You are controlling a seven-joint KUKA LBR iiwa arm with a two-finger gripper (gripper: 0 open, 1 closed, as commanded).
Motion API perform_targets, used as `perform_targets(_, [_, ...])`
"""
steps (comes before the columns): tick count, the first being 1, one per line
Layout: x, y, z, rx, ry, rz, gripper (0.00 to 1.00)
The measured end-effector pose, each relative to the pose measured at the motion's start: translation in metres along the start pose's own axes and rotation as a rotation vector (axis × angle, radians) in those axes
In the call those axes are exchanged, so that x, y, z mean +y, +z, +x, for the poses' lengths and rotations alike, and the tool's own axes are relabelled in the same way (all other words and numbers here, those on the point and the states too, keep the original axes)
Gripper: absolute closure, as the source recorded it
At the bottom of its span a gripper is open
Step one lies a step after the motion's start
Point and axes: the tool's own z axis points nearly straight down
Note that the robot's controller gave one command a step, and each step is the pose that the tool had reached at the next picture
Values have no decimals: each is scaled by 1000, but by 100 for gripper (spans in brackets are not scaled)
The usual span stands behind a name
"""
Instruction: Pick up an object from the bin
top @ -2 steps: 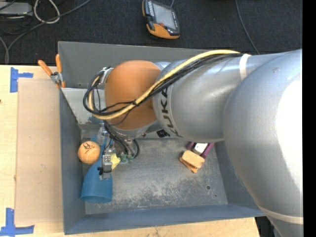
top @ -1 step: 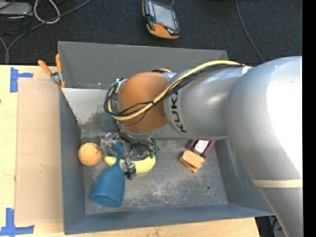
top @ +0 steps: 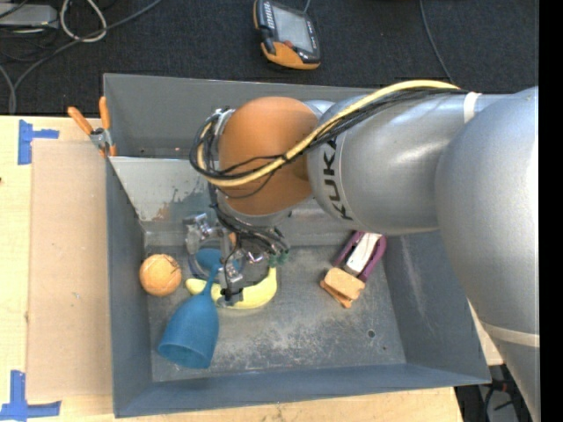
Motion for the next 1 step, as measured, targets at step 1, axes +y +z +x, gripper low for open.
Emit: perform_targets(1, [-4, 66, 5, 19, -161, -5, 0])
